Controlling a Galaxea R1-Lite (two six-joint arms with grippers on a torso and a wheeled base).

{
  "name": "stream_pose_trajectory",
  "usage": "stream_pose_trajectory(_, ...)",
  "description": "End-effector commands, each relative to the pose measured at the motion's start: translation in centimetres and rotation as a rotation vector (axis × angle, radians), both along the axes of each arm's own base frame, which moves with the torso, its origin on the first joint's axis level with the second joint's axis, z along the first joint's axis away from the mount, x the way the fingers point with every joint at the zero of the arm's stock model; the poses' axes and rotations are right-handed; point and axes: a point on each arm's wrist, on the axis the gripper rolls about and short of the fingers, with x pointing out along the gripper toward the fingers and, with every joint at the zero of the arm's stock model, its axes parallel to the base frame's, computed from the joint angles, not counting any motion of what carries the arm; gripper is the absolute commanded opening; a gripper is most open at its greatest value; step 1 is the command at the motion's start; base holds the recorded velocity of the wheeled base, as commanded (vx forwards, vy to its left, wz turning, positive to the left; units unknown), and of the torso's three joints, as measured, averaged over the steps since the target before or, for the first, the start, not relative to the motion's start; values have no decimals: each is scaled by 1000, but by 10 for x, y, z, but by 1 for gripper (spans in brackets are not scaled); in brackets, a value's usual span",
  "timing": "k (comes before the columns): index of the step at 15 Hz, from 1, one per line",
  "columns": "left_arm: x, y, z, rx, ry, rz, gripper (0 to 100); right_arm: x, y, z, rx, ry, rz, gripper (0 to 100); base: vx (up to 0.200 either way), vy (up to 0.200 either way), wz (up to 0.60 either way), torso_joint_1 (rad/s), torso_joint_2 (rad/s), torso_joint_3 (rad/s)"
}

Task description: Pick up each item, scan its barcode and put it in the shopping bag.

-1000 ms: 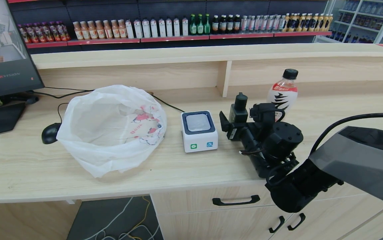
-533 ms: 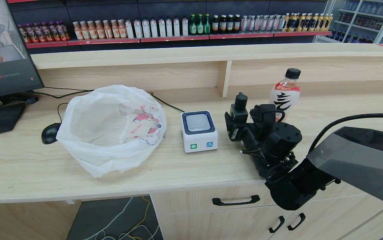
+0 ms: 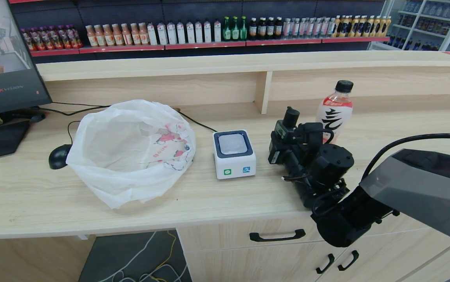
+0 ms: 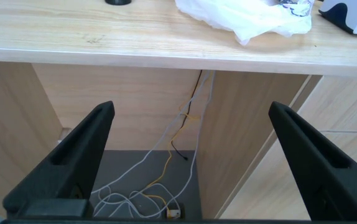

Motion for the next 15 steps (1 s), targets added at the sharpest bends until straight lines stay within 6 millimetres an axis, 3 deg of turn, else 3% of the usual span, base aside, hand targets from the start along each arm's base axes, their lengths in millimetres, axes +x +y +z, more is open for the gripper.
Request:
stream_pose_trajectory(1, 0, 0, 0, 0, 0, 1, 100, -3, 0, 6, 7, -13, 3, 0, 0, 0, 0, 0, 0, 0)
stream_pose_trajectory(9, 0, 0, 0, 0, 0, 1, 100, -36, 12, 24, 2, -21, 69, 0, 0, 0, 0, 0, 0, 0)
stream_pose_trajectory(11, 0, 0, 0, 0, 0, 1, 100, -51, 13, 35, 7, -29, 93, 0, 0, 0, 0, 0, 0, 0)
stream_pose_trajectory(15, 0, 0, 0, 0, 0, 1, 100, -102, 36, 50, 50, -27, 244, 0, 0, 0, 0, 0, 0, 0)
